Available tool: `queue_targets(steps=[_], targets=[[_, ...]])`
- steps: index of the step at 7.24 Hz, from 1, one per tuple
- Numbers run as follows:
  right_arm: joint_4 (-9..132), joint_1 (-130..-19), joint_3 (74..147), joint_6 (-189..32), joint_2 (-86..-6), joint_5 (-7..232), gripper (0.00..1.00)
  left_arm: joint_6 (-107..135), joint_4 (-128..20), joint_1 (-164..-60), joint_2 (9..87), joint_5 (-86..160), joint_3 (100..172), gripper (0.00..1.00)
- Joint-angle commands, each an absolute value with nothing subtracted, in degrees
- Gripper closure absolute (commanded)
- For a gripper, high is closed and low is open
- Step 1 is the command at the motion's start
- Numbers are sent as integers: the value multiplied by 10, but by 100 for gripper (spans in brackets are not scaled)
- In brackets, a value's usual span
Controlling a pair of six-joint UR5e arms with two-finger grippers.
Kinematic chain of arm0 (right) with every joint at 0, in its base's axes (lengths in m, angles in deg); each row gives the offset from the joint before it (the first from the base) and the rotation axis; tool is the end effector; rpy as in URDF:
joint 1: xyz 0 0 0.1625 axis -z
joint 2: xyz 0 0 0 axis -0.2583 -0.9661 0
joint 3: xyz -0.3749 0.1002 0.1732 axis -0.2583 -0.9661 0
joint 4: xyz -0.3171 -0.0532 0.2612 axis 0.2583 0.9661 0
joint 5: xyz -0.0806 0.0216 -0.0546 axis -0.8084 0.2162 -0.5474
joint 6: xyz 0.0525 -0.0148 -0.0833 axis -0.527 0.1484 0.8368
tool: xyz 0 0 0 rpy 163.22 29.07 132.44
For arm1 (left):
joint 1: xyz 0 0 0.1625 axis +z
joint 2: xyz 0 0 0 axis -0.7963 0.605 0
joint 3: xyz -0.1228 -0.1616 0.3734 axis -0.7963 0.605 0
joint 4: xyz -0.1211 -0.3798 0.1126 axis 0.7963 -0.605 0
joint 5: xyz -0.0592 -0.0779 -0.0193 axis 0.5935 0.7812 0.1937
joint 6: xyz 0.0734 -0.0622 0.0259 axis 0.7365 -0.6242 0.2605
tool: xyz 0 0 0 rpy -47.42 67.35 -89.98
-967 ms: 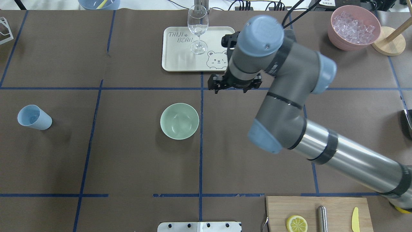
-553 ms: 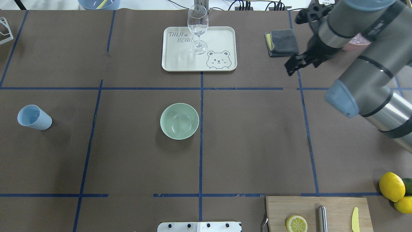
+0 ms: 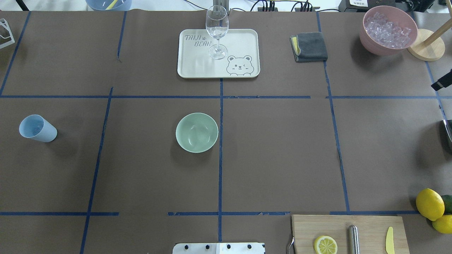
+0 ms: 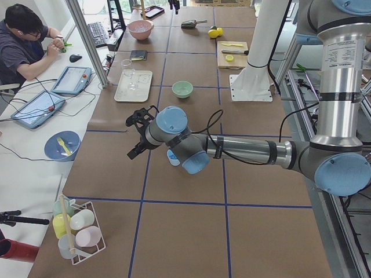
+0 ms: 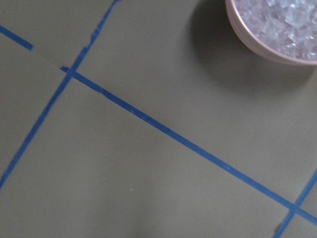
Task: Pour ice into bowl
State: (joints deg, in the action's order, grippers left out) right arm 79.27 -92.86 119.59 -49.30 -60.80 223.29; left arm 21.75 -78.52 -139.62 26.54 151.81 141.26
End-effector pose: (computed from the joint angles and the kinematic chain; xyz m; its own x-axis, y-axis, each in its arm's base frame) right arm -0.0473 -0.5280 0.5191 0.6139 -0.5014 0.6097 0.3471 0.8651 0.3620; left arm -0.0341 -0.4922 0.5139 0.6548 0.5582 -0.5095 0.0476 0.6423 0.7650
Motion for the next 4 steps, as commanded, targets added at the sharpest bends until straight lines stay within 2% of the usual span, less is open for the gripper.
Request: queue_targets(steps=[1,4], targets=[[792,-963,1204,-470,-663,2250,0,139,-891,-1349,259,1436,1421,0],[792,-966,1225,-472,-691,2249,0,-77,-912,-1152,237,1197,1465,0]])
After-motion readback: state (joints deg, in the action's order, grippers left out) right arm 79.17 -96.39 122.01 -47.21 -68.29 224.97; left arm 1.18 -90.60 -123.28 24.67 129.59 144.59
